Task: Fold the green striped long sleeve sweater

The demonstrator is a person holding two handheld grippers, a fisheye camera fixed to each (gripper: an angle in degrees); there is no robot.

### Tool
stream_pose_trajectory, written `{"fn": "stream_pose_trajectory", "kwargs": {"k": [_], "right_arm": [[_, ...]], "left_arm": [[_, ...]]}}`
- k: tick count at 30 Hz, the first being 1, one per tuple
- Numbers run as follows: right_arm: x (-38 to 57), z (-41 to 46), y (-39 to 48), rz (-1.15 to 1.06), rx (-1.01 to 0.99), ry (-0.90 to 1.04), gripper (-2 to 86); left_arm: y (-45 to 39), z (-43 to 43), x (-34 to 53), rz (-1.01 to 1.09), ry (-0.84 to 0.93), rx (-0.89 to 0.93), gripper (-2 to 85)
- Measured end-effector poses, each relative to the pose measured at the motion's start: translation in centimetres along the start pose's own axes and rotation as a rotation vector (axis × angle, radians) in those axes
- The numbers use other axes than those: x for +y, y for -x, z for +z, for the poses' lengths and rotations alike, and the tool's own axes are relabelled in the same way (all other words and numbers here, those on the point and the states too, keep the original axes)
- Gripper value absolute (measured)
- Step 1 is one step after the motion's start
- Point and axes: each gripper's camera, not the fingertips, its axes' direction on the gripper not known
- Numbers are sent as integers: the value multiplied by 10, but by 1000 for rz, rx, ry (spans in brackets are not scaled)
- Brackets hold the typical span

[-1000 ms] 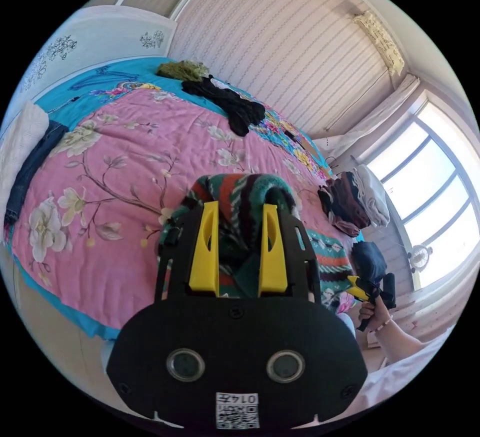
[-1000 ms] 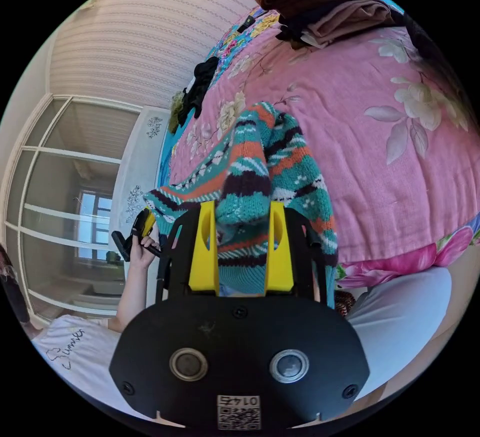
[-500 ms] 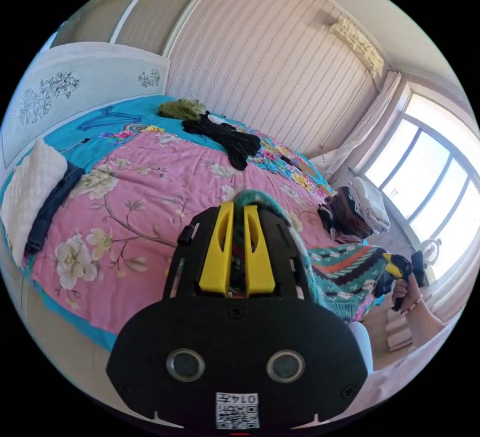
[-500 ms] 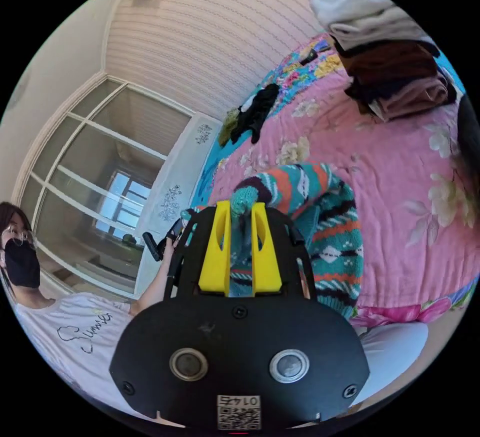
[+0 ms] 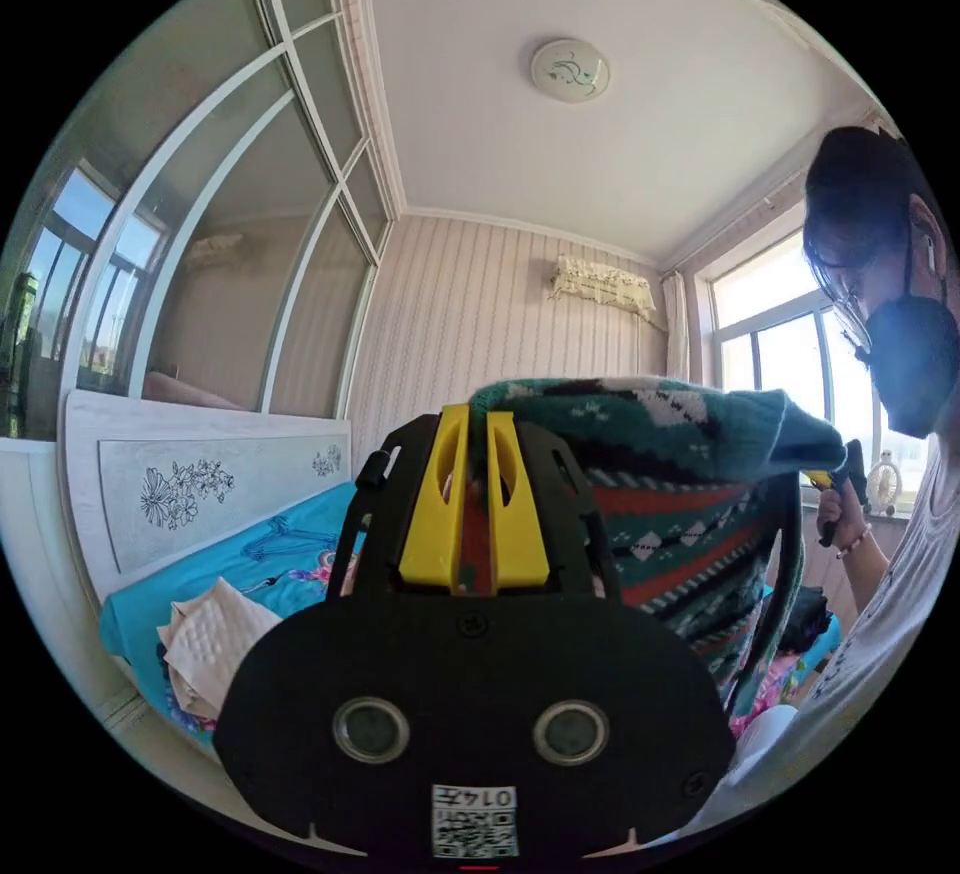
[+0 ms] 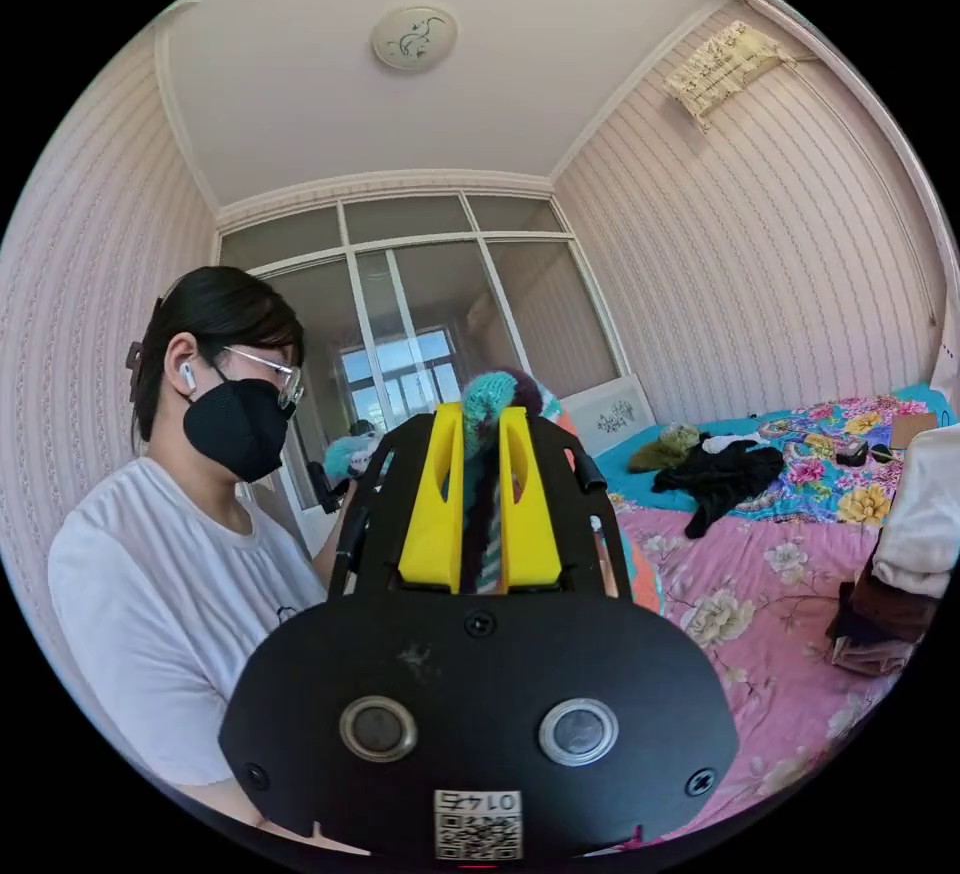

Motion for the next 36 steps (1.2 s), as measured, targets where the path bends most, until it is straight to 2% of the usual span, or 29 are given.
{"fn": "stream_pose_trajectory", "kwargs": {"k": [3, 6, 7, 10, 12, 13, 14, 16, 21, 23, 25, 27, 29, 31, 33, 36], "right_arm": [[-19, 50, -35, 88, 65, 118, 59], [-25, 122, -117, 239, 123, 243, 60], [-21, 154, -161, 338, 152, 282, 62], [20, 223, -265, 582, 298, 387, 58], [60, 241, -299, 706, 464, 421, 39], [88, 250, -308, 755, 495, 460, 26], [115, 261, -310, 711, 448, 527, 25], [160, 270, -306, 649, 416, 646, 29], [296, 260, -294, 724, 483, 884, 74], [343, 248, -287, 739, 579, 944, 86], [355, 236, -279, 722, 612, 841, 85], [363, 238, -280, 728, 616, 856, 86], [365, 245, -284, 694, 666, 936, 86], [361, 243, -284, 664, 755, 872, 92], [361, 242, -284, 650, 741, 816, 104], [385, 258, -295, 686, 669, 944, 120]], "left_arm": [[26, 47, -13, 1, 102, -2, 21], [60, 137, -2, 30, 292, -59, 32], [78, 182, 13, 48, 418, -89, 37], [132, 258, 72, -164, 750, -179, 34], [144, 265, 105, -208, 784, -209, 14], [145, 261, 127, -217, 768, -124, 7], [143, 255, 149, -229, 783, -33, 6], [135, 241, 184, -213, 868, 28, 19], [114, 190, 279, -192, 1123, -23, 65], [114, 179, 311, -204, 1236, -83, 78], [116, 173, 318, -228, 1200, -124, 82], [117, 176, 324, -264, 1171, -147, 83], [112, 190, 335, -205, 1205, -192, 85], [112, 202, 333, -210, 1242, -228, 87], [113, 206, 329, -239, 1247, -220, 96], [122, 199, 323, -357, 1193, -196, 127]]}}
